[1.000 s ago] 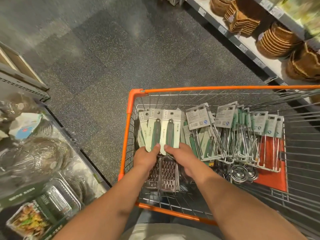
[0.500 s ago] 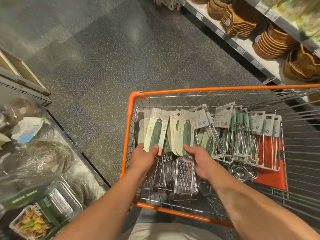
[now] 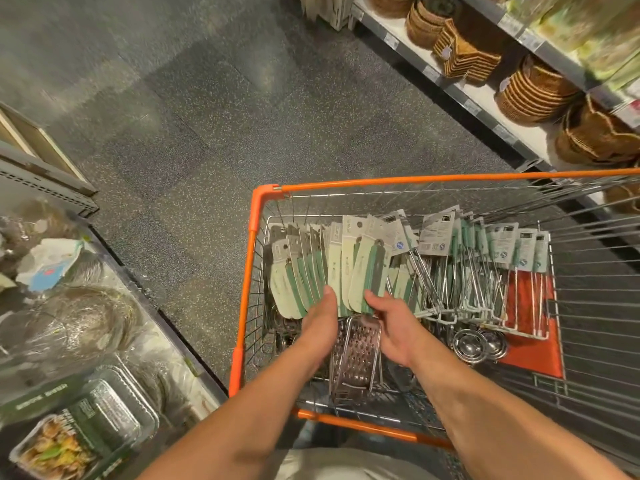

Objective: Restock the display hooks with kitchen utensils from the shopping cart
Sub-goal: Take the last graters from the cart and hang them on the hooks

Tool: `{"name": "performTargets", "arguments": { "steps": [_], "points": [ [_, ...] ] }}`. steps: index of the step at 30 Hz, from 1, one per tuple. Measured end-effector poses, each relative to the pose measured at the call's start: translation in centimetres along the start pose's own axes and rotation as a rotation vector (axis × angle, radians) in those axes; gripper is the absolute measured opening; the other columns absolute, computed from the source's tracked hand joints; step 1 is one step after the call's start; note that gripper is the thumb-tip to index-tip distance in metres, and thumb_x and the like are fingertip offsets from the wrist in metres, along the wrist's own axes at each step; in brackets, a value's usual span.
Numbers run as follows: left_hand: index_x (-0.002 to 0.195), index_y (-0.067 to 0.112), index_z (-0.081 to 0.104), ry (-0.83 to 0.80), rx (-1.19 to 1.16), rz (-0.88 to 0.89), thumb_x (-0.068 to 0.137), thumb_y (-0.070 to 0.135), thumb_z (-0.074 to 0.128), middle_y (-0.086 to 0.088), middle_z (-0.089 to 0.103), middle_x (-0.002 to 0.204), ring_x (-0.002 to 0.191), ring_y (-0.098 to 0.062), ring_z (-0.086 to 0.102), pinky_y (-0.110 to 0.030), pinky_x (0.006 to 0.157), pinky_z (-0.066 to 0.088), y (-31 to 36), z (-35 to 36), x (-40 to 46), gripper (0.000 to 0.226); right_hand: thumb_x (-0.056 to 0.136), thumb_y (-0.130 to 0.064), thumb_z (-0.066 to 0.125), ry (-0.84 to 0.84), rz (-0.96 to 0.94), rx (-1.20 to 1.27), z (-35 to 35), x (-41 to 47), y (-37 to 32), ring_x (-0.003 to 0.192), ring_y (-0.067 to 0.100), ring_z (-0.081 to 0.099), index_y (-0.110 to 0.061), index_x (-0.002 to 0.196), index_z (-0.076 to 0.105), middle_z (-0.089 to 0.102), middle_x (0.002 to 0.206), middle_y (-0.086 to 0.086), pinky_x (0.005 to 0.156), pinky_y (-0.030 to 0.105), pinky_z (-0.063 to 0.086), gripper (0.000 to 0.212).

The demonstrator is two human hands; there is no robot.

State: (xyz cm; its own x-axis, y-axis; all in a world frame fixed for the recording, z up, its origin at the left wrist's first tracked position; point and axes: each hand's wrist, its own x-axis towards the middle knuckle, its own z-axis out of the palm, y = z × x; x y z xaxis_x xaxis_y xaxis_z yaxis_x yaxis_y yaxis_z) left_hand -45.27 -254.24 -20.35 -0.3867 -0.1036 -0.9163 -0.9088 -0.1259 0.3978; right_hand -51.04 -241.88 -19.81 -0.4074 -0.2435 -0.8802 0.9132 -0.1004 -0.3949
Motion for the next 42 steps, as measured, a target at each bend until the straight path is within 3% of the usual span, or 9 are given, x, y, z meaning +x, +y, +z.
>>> {"name": "performTargets", "arguments": {
  "steps": [4,6,8,12,15,20,24,28,42],
  "points": [
    [0.163,0.027,0.026,-0.087,0.104,0.023,0.099,0.074,0.006,-0.005,0.028,0.169,0.152,-0.027,0.033,-0.051,0.125,0.027,-1.5,0.1,0.0,0.083,0.103,-0.005,0.053,0.047,-0.009,0.054,-1.2,-0.1,0.1,0.089,0.021,0.073,-0.006,0.139,0.051,0.074,0.11,0.013,0.072,0.031,0.057,0.036],
    [0.155,0.029,0.042,-0.08,0.07,0.078,0.103,0.065,0.005,-0.009,0.049,0.154,0.13,-0.026,0.056,-0.045,0.111,0.045,-2.3,-0.8,0.0,0.073,0.098,-0.006,0.061,0.071,-0.026,0.062,-2.2,0.3,0.0,0.104,0.027,0.071,-0.013,0.141,0.046,0.068,0.127,0.017,0.087,0.039,0.058,0.046],
    [0.143,0.023,0.055,0.012,-0.055,0.097,0.107,0.058,0.011,-0.011,0.064,0.127,0.112,-0.027,0.062,-0.044,0.104,0.049,-3.0,-1.9,0.8,0.067,0.081,-0.015,0.073,0.071,-0.068,0.03,-2.7,0.3,-0.1,0.116,0.024,0.061,-0.012,0.159,0.025,0.053,0.148,0.016,0.112,0.041,0.043,0.091],
    [0.132,0.016,0.06,0.035,-0.23,0.078,0.107,0.056,0.025,-0.003,0.064,0.1,0.084,-0.015,0.057,-0.035,0.088,0.051,-2.8,-2.9,0.9,0.059,0.074,-0.023,0.075,0.057,-0.082,-0.006,-2.4,-0.1,-0.2,0.121,0.026,0.057,-0.01,0.161,0.024,0.056,0.145,0.012,0.113,0.04,0.042,0.102],
    [0.123,0.019,0.064,0.016,-0.267,0.07,0.108,0.058,0.028,0.0,0.067,0.1,0.087,-0.014,0.06,-0.035,0.083,0.048,-1.4,-2.3,-0.4,0.054,0.082,-0.017,0.072,0.025,-0.036,0.004,-0.8,-0.8,-0.5,0.111,0.024,0.067,-0.005,0.154,0.039,0.066,0.134,0.014,0.087,0.032,0.056,0.08],
    [0.124,0.028,0.065,-0.114,-0.468,0.049,0.105,0.066,0.029,-0.003,0.08,0.107,0.093,-0.021,0.078,-0.035,0.077,0.056,0.1,-0.6,-3.1,0.056,0.097,-0.011,0.064,-0.112,-0.046,-0.072,1.3,-1.7,-0.8,0.118,0.036,0.066,-0.01,0.114,0.06,0.075,0.114,0.013,0.108,0.056,0.048,0.018],
    [0.133,0.027,0.065,-0.02,-0.625,0.203,0.107,0.061,0.033,-0.006,0.077,0.118,0.108,-0.024,0.075,-0.046,0.097,0.057,0.5,0.4,-5.2,0.053,0.098,-0.018,0.066,-0.174,-0.106,-0.182,2.3,-2.4,-1.8,0.116,0.032,0.068,-0.025,0.132,0.055,0.073,0.121,0.007,0.103,0.056,0.052,0.037],
    [0.135,0.025,0.063,0.221,-0.761,0.318,0.106,0.056,0.041,-0.009,0.076,0.12,0.11,-0.028,0.074,-0.051,0.102,0.055,0.6,1.8,-7.2,0.048,0.089,-0.028,0.075,-0.305,-0.15,-0.305,3.7,-3.7,-2.8,0.112,0.031,0.072,-0.02,0.14,0.056,0.073,0.125,0.008,0.102,0.055,0.054,0.055],
    [0.133,0.013,0.065,0.82,-1.469,0.481,0.108,0.047,0.045,-0.015,0.076,0.118,0.111,-0.035,0.073,-0.056,0.105,0.053,-12.1,5.3,-23.1,0.046,0.097,-0.014,0.069,-0.835,-0.148,-0.866,7.1,-16.6,6.9,0.097,0.033,0.076,-0.006,0.119,0.071,0.079,0.106,0.014,0.089,0.048,0.06,0.024]
  ]
}}
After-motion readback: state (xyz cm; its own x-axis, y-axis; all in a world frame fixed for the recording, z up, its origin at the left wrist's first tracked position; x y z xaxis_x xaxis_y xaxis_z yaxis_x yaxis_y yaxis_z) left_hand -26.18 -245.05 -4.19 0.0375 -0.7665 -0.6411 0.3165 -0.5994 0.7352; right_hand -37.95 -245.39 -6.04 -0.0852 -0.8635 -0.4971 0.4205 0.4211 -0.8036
